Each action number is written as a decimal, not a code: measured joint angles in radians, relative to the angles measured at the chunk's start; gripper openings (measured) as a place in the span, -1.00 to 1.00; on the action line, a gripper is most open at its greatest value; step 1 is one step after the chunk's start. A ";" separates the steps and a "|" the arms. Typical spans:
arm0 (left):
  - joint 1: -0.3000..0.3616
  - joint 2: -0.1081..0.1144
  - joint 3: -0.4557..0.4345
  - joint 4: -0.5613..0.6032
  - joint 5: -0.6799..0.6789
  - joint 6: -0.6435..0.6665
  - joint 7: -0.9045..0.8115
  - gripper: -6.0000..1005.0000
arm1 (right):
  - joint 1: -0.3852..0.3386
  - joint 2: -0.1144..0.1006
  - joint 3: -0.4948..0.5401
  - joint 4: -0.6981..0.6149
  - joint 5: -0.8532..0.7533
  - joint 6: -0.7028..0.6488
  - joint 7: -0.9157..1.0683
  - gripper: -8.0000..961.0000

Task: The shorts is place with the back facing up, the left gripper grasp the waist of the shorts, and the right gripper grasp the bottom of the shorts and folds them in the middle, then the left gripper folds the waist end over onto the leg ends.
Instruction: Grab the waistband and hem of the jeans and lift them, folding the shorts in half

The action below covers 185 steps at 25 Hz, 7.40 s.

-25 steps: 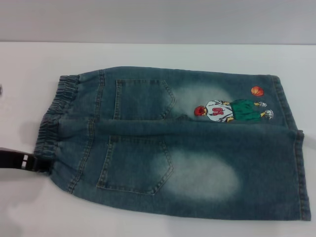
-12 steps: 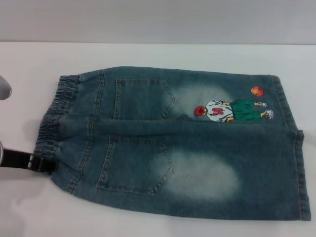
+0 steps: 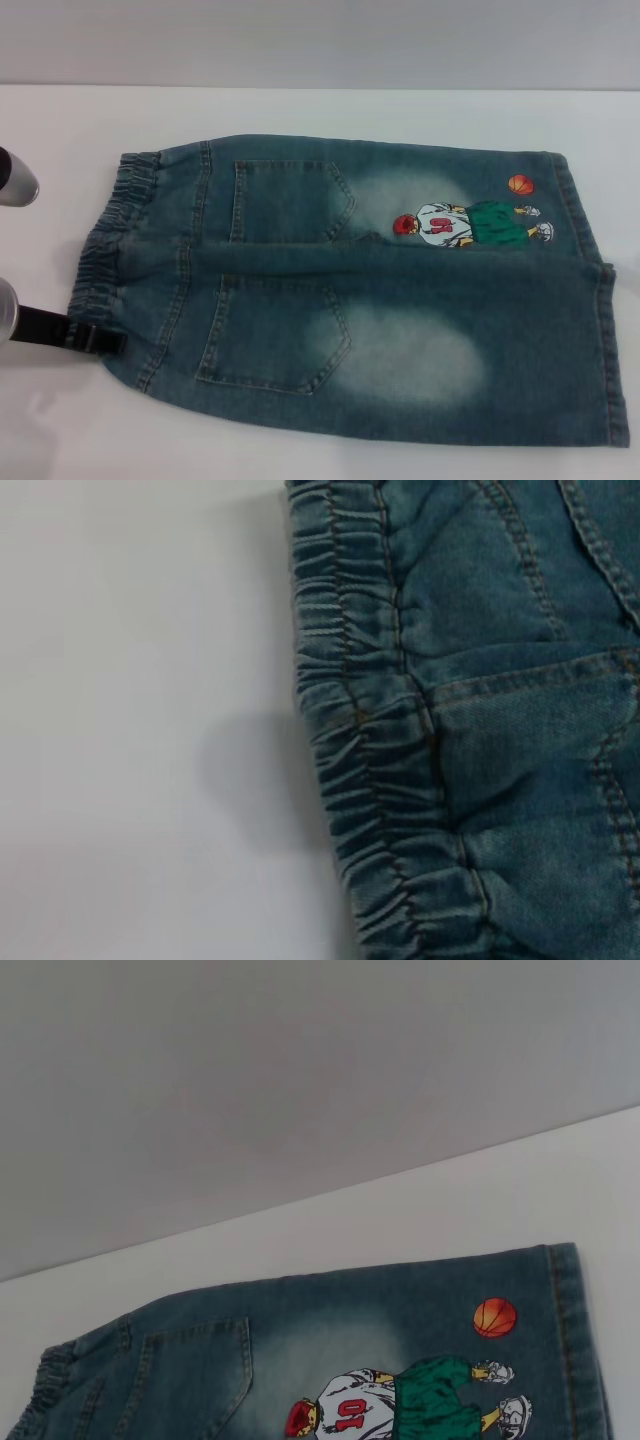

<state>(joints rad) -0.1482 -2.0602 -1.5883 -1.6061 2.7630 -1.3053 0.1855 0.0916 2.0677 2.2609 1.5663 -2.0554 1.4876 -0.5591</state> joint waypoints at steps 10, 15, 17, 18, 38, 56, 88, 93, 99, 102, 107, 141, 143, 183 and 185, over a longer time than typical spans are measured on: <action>-0.011 0.000 0.004 0.006 0.001 -0.017 0.000 0.56 | 0.004 0.000 0.002 0.005 0.003 0.007 0.007 0.48; -0.028 0.001 -0.006 0.009 -0.001 -0.039 0.000 0.56 | 0.001 -0.002 0.006 0.008 0.039 0.020 0.007 0.48; -0.034 0.001 -0.012 0.019 0.002 -0.040 0.001 0.56 | 0.002 -0.002 0.006 0.011 0.045 0.026 0.007 0.48; -0.038 0.001 -0.013 0.028 0.004 -0.040 0.001 0.56 | 0.002 -0.003 0.006 0.012 0.046 0.028 0.007 0.48; -0.029 0.000 -0.004 -0.032 -0.001 -0.066 0.000 -0.11 | -0.009 -0.004 0.012 0.022 0.044 0.084 0.064 0.48; -0.029 0.000 0.021 -0.097 -0.003 -0.078 -0.023 -0.41 | -0.067 0.004 0.008 0.029 -0.088 0.220 0.161 0.48; -0.066 0.000 0.025 -0.128 0.000 -0.131 -0.047 -0.80 | -0.117 0.007 -0.104 -0.016 -0.085 0.222 0.199 0.47; -0.074 0.000 0.025 -0.125 0.001 -0.137 -0.048 -0.80 | -0.124 0.008 -0.108 -0.025 -0.088 0.223 0.204 0.47; -0.080 0.000 0.025 -0.120 0.001 -0.143 -0.048 -0.80 | -0.140 0.008 -0.101 -0.022 -0.137 0.205 0.215 0.47; -0.083 0.000 0.025 -0.120 0.001 -0.143 -0.048 -0.80 | -0.141 0.010 -0.106 -0.031 -0.150 0.198 0.216 0.47; -0.088 0.000 0.025 -0.119 0.001 -0.143 -0.048 -0.80 | -0.144 0.011 -0.109 -0.053 -0.153 0.186 0.215 0.47; -0.101 0.000 0.025 -0.116 -0.003 -0.147 -0.038 -0.80 | -0.107 0.011 -0.146 -0.149 -0.113 0.147 0.173 0.47; -0.101 0.000 0.025 -0.116 -0.003 -0.148 -0.038 -0.80 | -0.107 0.011 -0.146 -0.151 -0.107 0.146 0.170 0.47; -0.121 0.000 0.033 -0.115 0.000 -0.149 -0.039 -0.80 | -0.122 0.011 -0.190 -0.155 -0.133 0.110 0.176 0.43; -0.121 0.000 0.033 -0.116 0.000 -0.150 -0.039 -0.80 | -0.119 0.011 -0.195 -0.155 -0.132 0.109 0.178 0.43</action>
<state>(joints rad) -0.2690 -2.0601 -1.5554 -1.7224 2.7626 -1.4552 0.1466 -0.0275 2.0786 2.0659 1.4112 -2.1873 1.5968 -0.3808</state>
